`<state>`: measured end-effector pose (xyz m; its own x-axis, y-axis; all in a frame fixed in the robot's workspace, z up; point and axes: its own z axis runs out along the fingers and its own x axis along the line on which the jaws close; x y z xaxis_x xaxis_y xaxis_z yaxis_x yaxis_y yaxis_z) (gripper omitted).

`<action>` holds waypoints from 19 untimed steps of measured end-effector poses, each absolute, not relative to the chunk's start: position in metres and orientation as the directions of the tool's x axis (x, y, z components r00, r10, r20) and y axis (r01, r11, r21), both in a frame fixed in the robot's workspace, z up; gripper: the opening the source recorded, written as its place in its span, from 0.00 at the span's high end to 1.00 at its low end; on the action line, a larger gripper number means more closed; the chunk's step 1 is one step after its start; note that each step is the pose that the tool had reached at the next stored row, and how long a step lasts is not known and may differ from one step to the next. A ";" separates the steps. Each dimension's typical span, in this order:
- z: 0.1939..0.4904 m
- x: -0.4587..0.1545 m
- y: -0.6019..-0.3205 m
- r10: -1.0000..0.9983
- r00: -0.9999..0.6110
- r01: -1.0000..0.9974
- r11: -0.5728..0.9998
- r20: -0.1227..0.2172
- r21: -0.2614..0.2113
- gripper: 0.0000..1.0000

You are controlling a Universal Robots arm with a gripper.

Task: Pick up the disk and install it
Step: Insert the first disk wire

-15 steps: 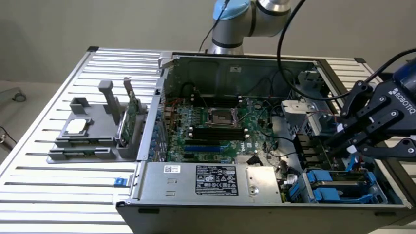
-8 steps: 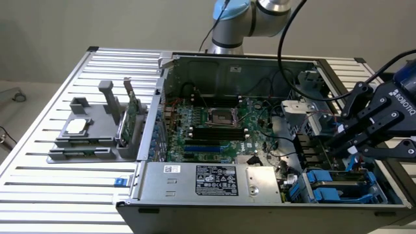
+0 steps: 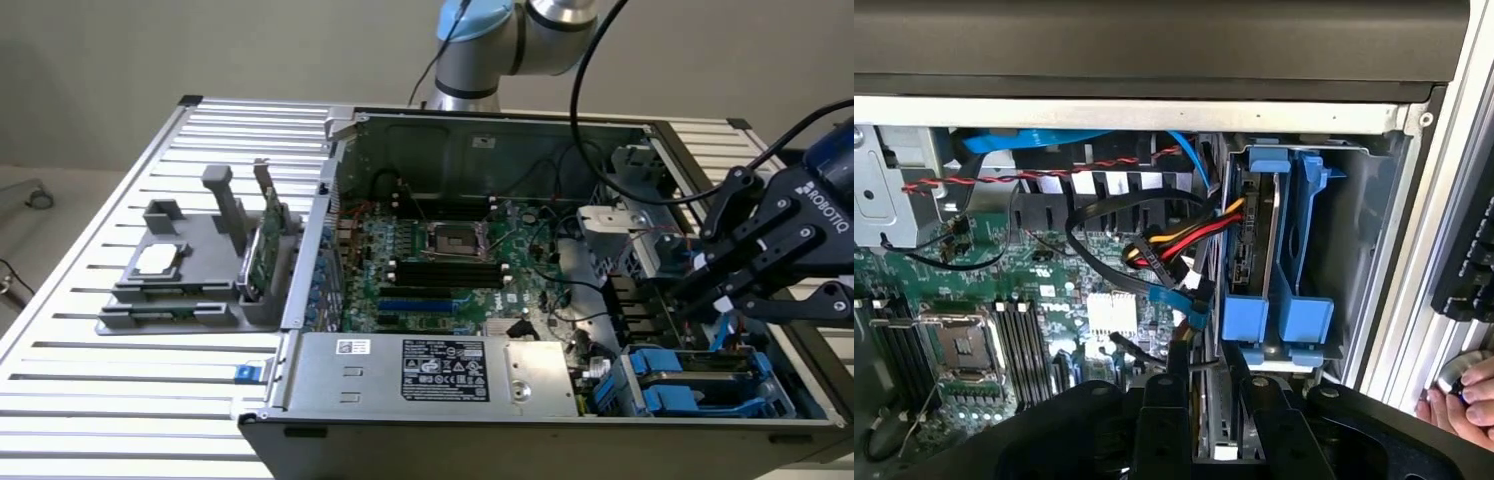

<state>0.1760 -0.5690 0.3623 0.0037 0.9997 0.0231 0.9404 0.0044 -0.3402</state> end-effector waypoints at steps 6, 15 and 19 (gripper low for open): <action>0.362 0.178 -0.567 1.000 0.004 0.941 0.004 0.023 -0.338 0.73; 0.361 0.182 -0.566 1.000 0.004 0.941 0.004 0.023 -0.337 0.73; 0.361 0.184 -0.566 1.000 0.004 0.941 0.004 0.023 -0.337 0.73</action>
